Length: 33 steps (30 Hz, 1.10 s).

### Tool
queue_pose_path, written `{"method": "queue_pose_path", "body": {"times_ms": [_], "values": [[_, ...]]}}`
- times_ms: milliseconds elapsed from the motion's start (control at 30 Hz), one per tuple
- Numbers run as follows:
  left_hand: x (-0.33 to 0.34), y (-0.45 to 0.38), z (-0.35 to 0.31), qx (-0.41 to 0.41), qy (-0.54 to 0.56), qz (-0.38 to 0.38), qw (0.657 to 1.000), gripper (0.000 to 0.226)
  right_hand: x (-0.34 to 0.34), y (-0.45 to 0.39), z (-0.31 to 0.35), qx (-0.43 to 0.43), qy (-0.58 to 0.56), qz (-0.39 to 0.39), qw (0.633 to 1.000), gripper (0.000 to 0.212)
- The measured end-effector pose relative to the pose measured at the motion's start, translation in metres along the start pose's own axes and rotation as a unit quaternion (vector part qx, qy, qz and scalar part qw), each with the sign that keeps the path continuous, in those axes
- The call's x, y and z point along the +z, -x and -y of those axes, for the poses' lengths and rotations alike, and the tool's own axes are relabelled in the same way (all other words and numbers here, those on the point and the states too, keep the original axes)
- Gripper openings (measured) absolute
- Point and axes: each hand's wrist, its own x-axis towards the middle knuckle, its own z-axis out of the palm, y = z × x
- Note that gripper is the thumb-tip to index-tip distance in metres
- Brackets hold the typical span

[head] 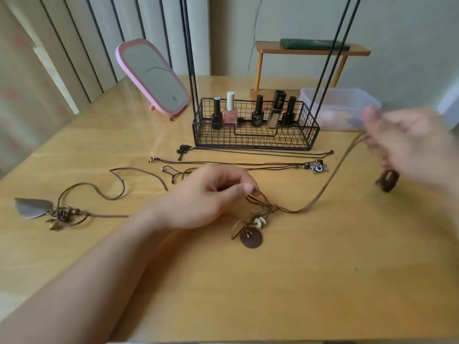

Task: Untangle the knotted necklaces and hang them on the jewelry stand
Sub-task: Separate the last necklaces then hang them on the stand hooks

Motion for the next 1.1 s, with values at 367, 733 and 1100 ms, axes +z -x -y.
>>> {"method": "queue_pose_path", "body": {"times_ms": [367, 733, 1100], "values": [[-0.006, -0.001, 0.006, -0.011, -0.07, -0.075, 0.995, 0.014, 0.068, 0.013, -0.023, -0.09, 0.271, 0.144, 0.948, 0.06], [0.011, 0.002, -0.003, 0.07, -0.249, -0.124, 0.958, 0.031, 0.087, 0.021, -0.029, -0.186, 0.098, 0.071, 0.975, 0.01], [0.015, 0.004, -0.011, 0.088, -0.053, -0.136, 0.985, 0.014, 0.085, 0.028, -0.026, -0.172, -0.021, 0.069, 0.982, 0.013]]}}
